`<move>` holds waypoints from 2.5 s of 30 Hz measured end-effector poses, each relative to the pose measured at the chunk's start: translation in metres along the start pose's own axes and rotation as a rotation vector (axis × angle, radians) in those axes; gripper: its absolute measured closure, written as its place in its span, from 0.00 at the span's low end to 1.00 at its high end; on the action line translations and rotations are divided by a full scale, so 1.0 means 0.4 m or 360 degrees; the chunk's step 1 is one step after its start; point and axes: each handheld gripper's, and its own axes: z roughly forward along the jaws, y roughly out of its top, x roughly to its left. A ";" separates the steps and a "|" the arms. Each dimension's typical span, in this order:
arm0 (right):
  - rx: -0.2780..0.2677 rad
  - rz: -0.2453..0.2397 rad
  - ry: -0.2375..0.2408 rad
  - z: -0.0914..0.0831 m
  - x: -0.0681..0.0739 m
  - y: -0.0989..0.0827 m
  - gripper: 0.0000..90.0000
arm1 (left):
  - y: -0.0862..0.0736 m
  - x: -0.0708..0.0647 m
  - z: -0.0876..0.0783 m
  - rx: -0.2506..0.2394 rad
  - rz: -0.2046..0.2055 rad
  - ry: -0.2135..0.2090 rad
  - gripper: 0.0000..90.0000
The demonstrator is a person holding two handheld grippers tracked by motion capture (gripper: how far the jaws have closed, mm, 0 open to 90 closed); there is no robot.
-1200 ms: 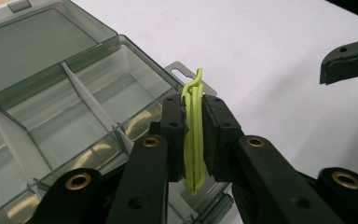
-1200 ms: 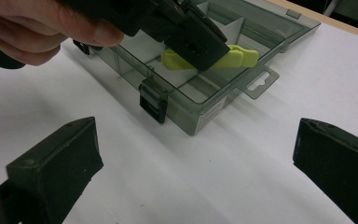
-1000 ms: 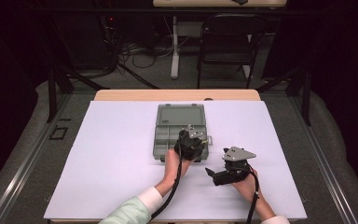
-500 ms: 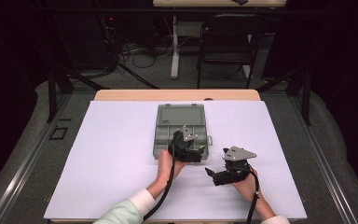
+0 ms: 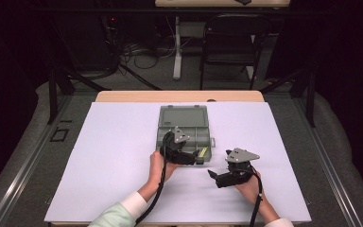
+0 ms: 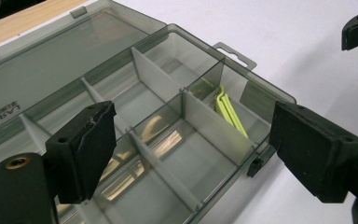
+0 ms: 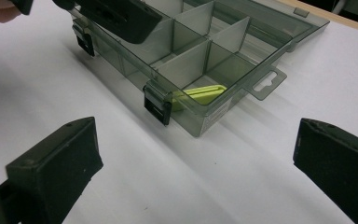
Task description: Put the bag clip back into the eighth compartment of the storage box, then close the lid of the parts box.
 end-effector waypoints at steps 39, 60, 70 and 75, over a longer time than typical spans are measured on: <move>0.0003 0.0019 0.0038 0.003 -0.011 0.002 0.00 | -0.054 0.133 -0.147 0.0072 0.0063 0.0074 0.00; 0.0005 0.0026 0.0054 0.003 -0.013 0.003 0.00 | -0.023 0.187 -0.102 0.0143 0.0084 -0.0011 0.00; 0.0018 0.0021 0.0061 0.009 -0.010 0.002 0.00 | -0.017 0.184 -0.051 0.0218 0.0103 -0.0012 0.01; 0.0032 0.0012 0.0069 0.014 -0.008 0.003 0.00 | -0.019 0.189 -0.028 0.0242 0.0093 -0.0005 0.05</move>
